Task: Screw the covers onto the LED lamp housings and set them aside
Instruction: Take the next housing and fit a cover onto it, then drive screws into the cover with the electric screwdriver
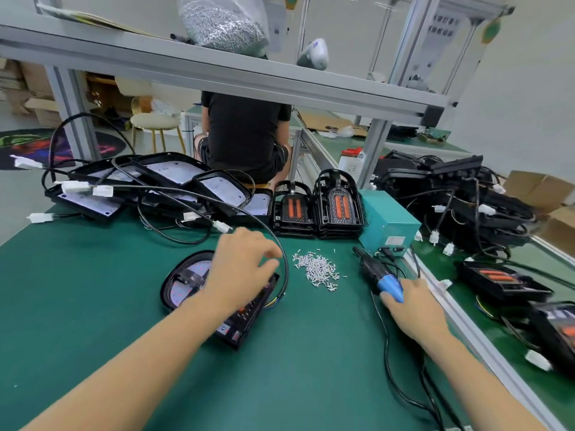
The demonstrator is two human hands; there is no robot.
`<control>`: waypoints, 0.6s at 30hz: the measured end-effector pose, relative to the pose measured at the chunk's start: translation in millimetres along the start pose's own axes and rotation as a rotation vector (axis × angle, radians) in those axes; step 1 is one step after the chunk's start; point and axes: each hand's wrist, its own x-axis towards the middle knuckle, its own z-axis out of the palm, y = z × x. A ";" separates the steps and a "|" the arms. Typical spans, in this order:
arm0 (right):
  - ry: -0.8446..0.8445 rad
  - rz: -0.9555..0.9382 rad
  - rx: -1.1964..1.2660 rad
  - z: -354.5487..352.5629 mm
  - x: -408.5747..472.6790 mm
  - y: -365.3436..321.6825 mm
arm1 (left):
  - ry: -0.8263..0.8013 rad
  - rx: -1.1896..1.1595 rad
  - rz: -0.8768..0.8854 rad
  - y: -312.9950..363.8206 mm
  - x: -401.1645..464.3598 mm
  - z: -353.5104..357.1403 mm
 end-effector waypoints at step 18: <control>0.113 -0.075 -0.137 17.1 -7.0 4.3 | -0.571 0.673 0.079 23.0 31.4 63.8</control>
